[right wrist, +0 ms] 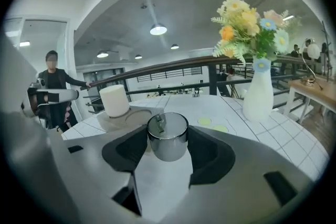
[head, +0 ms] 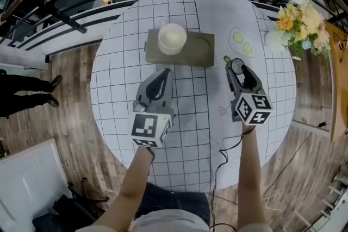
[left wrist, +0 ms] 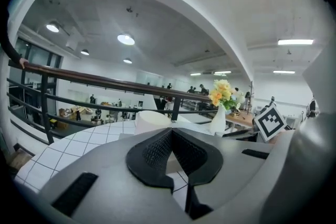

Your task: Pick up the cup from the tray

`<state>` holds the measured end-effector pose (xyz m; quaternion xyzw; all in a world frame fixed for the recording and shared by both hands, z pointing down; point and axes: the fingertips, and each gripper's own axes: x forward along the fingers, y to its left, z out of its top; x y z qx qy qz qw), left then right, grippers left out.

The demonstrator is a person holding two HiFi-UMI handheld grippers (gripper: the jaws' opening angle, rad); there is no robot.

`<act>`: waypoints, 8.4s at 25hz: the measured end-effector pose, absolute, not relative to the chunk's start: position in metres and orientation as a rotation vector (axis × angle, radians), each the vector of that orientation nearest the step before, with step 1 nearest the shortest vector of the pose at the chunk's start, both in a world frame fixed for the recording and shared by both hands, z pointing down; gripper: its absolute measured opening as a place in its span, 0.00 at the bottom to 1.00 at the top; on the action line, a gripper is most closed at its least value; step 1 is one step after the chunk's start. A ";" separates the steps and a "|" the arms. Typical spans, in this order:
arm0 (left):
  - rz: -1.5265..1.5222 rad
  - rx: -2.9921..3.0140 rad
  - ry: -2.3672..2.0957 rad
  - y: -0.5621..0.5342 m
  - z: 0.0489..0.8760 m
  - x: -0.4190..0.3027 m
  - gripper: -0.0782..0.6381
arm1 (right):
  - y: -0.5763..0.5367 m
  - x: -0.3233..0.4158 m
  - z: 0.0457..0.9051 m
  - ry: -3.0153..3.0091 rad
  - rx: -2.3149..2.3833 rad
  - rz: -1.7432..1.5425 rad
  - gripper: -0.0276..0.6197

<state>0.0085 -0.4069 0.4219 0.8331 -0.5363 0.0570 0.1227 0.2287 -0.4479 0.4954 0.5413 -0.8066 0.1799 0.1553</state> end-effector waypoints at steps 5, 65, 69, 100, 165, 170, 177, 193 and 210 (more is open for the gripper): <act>0.185 2.436 -1.536 -0.402 0.427 0.020 0.12 | -0.430 0.236 0.532 -2.273 1.543 0.587 0.40; 0.480 2.529 -1.560 -0.493 0.440 0.008 0.74 | -0.303 0.147 0.471 -2.505 1.711 0.799 0.40; 0.486 2.514 -1.562 -0.501 0.451 0.011 0.76 | -0.306 0.143 0.476 -2.498 1.697 0.810 0.39; 0.519 2.503 -1.553 -0.519 0.469 0.016 0.70 | -0.312 0.152 0.483 -2.458 1.726 0.842 0.37; 0.596 2.487 -1.497 -0.377 0.552 -0.025 0.70 | -0.263 0.125 0.496 -2.400 1.746 0.922 0.06; 0.523 2.485 -1.529 -0.371 0.535 -0.029 0.70 | -0.261 0.126 0.492 -2.405 1.752 0.917 0.06; 0.204 2.412 -1.683 -0.327 0.459 -0.063 0.58 | -0.263 0.128 0.472 -2.438 1.773 0.851 0.06; 0.110 2.565 -1.492 -0.281 0.382 0.022 0.12 | -0.258 0.130 0.402 -2.462 1.883 0.603 0.05; 0.156 2.560 -1.498 -0.272 0.386 0.023 0.12 | -0.244 0.134 0.391 -2.456 1.900 0.551 0.05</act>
